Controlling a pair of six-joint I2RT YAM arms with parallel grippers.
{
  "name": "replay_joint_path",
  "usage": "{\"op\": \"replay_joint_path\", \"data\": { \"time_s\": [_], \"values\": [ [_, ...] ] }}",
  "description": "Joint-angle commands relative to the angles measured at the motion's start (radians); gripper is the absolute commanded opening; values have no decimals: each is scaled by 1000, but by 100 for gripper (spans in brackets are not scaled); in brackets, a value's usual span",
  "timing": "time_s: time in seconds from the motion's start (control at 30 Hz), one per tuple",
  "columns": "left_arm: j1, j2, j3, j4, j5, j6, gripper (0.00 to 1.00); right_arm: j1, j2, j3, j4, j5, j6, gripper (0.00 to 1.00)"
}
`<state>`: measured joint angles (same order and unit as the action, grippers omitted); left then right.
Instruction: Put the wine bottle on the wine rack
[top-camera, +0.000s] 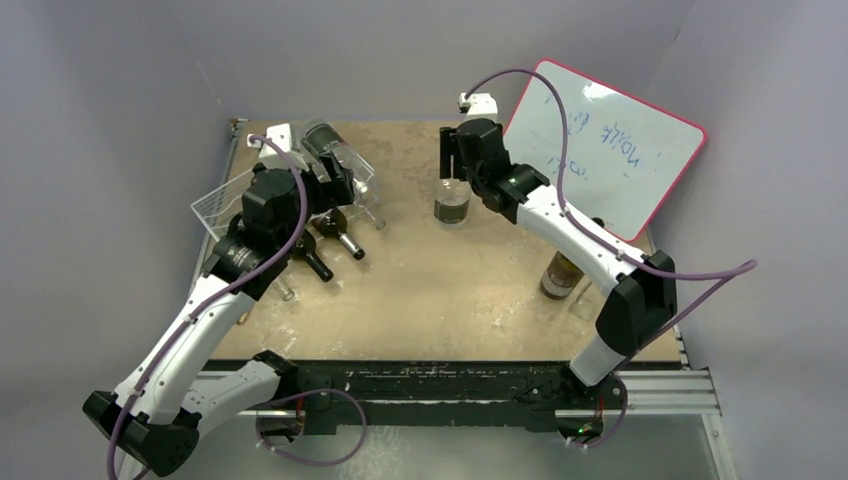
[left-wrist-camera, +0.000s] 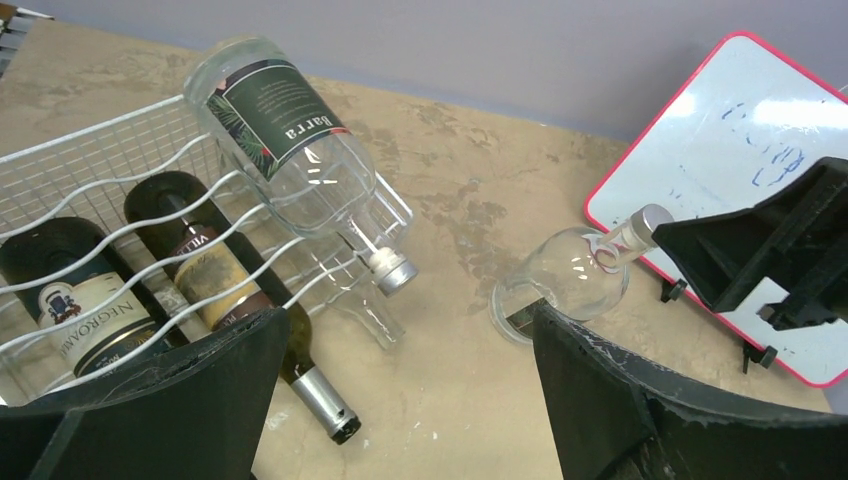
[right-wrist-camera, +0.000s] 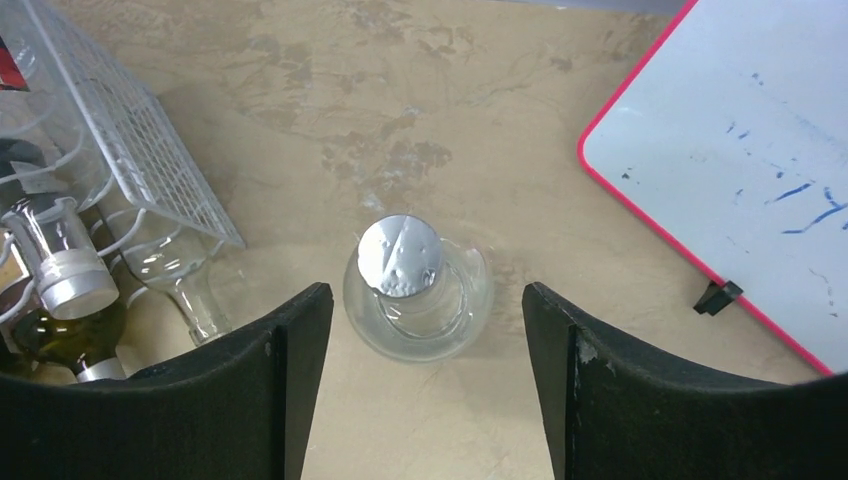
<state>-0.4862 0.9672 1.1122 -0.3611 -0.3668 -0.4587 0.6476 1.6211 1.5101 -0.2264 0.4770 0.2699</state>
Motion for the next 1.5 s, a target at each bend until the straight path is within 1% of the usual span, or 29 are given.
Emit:
{"op": "replay_joint_path", "data": {
  "time_s": [0.0,0.03,0.1,0.2,0.33,0.43,0.5,0.57,0.67,0.73,0.87,0.97,1.2,1.3,1.47],
  "values": [
    [5,0,-17,80,35,-24,92,-38,44,46,30,-76,-5,68],
    [5,2,-20,83,42,-25,92,-45,57,58,31,-98,-16,63],
    [5,6,-28,91,59,-22,92,-50,88,79,27,-134,-37,58],
    [4,6,-43,100,76,-13,92,-52,117,106,6,-153,-57,56],
    [5,-1,-68,122,102,-6,92,-52,129,100,11,-153,-72,54],
    [5,-2,-85,139,123,5,92,-52,136,96,26,-160,-97,47],
    [4,-4,-94,149,137,14,92,-52,140,91,39,-186,-122,39],
    [4,-9,-105,162,147,23,92,-51,143,84,49,-196,-132,27],
    [4,-22,-125,181,159,34,92,-52,134,54,66,-200,-133,12],
    [5,-33,-139,199,169,43,92,-52,107,-1,109,-202,-127,8],
    [5,-53,-177,241,199,46,92,-52,27,-168,250,-218,-108,0],
    [5,-59,-198,264,211,46,92,-52,-22,-311,356,-208,-78,0],
    [5,-50,-210,268,198,45,92,-37,-163,-559,475,-189,-13,0],
    [5,-36,-193,245,188,46,92,-23,-210,-627,493,-178,-3,0],
    [4,-25,-183,232,177,43,92,-18,-260,-681,453,-182,12,0]
  ]
}}
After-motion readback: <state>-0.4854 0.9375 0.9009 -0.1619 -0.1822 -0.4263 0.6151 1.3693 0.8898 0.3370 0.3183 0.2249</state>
